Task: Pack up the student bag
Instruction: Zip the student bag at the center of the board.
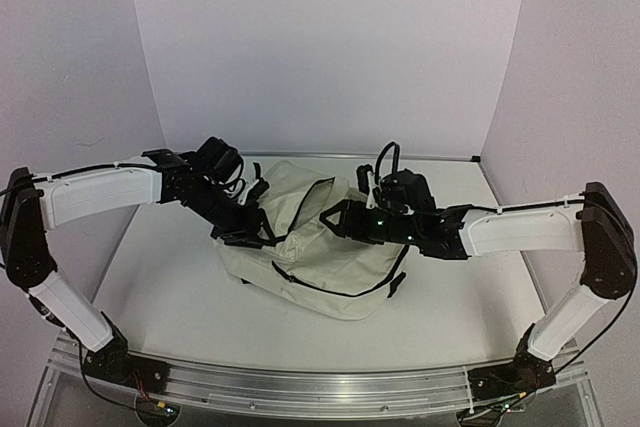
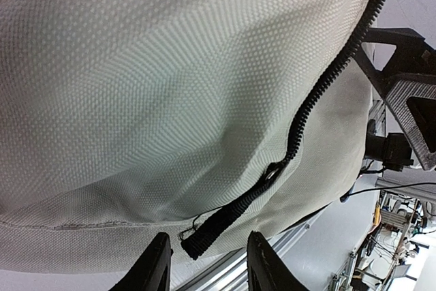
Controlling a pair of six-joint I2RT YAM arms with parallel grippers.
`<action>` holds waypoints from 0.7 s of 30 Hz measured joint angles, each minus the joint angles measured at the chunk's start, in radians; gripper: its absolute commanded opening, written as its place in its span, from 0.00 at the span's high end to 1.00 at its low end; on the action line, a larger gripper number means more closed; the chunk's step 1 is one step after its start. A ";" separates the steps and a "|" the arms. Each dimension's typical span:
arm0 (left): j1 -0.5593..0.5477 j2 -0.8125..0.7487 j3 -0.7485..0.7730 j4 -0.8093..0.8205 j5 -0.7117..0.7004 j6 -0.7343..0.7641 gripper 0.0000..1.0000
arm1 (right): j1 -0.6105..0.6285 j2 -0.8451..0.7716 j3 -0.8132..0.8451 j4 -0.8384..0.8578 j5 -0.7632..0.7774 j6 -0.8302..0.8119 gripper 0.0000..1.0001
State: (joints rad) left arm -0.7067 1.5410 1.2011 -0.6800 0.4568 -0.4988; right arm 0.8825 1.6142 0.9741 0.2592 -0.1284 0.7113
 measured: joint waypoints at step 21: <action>0.000 0.022 0.001 0.009 -0.003 0.002 1.00 | 0.000 0.006 -0.015 0.000 0.005 0.000 0.40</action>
State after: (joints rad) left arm -0.7067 1.5631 1.2018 -0.6708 0.4538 -0.4969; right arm 0.8825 1.6207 0.9588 0.2588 -0.1234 0.7116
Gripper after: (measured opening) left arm 0.110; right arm 0.599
